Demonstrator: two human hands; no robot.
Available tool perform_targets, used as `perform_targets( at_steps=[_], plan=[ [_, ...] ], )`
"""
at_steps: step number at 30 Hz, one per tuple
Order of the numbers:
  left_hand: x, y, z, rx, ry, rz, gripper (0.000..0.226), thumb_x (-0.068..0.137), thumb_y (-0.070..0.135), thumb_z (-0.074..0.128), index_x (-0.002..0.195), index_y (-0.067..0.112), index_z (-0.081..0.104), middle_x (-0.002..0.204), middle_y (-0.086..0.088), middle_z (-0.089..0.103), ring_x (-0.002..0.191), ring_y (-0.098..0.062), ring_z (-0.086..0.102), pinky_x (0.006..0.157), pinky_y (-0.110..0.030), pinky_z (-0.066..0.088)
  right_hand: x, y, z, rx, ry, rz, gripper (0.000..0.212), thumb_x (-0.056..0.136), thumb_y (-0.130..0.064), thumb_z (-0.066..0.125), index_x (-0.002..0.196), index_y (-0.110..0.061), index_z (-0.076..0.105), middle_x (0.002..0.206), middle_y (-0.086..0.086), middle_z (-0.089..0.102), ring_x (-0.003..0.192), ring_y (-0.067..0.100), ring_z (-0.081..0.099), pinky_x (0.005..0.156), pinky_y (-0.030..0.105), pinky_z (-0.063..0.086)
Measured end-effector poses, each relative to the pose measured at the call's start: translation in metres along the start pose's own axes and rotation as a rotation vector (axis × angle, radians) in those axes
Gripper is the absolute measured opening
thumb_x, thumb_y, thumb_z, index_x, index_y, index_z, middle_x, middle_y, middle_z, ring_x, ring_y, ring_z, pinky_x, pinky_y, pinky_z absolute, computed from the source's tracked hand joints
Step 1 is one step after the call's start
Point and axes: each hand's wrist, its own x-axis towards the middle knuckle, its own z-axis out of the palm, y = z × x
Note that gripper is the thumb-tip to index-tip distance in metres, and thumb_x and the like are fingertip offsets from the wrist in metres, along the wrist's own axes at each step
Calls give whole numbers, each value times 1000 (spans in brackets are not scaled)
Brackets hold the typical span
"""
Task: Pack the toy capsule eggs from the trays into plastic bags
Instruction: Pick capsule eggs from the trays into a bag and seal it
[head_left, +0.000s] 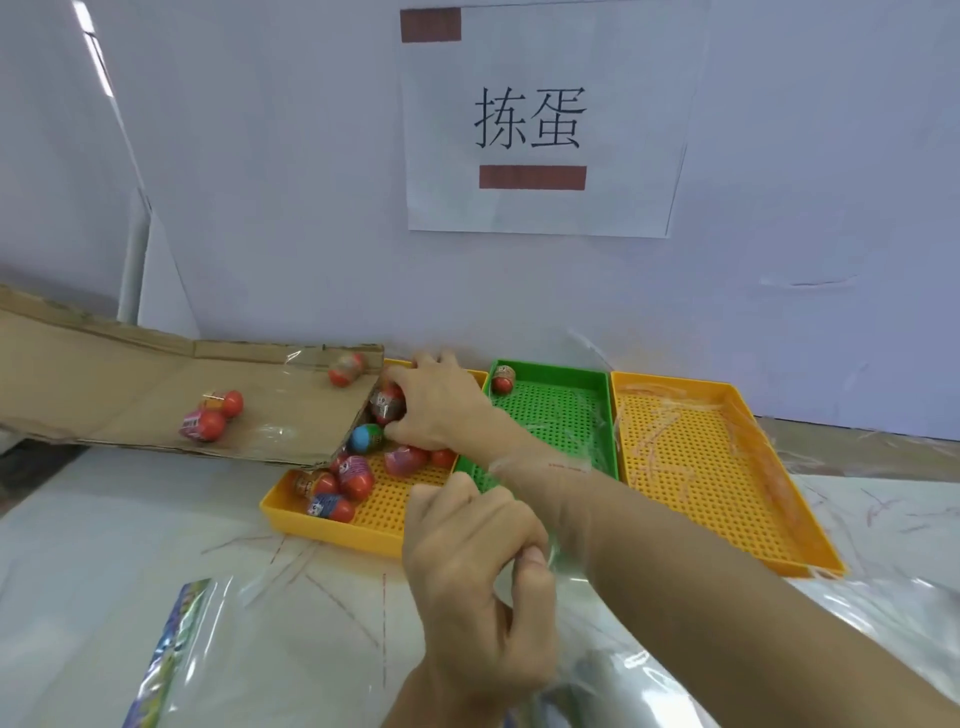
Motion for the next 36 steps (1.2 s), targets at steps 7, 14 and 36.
perform_targets(
  at_steps=[7, 14, 36],
  plan=[
    [-1, -1, -1, 2, -42, -10, 23, 72, 13, 45, 49, 9, 44, 52, 4, 39, 56, -14, 30, 60, -35, 27, -6, -5, -19, 266, 145, 73, 19, 73, -35, 75, 87, -23, 71, 87, 1, 69, 89, 28, 65, 72, 33, 50],
    [2, 1, -2, 4, -56, -42, 22, 73, 12, 43, 51, 10, 44, 52, 5, 39, 55, -15, 32, 61, -33, 27, -42, 66, -77, 640, 201, 353, 5, 79, -18, 74, 78, -19, 69, 65, -6, 61, 60, 8, 58, 53, 20, 48],
    [-8, -1, 5, -17, -398, -46, 18, 77, 17, 47, 59, 14, 46, 60, 7, 39, 64, -16, 35, 63, -33, 28, -148, 117, -92, 447, -85, 245, 54, 88, -33, 77, 138, -29, 57, 127, -12, 49, 112, 4, 48, 96, 26, 38]
  ],
)
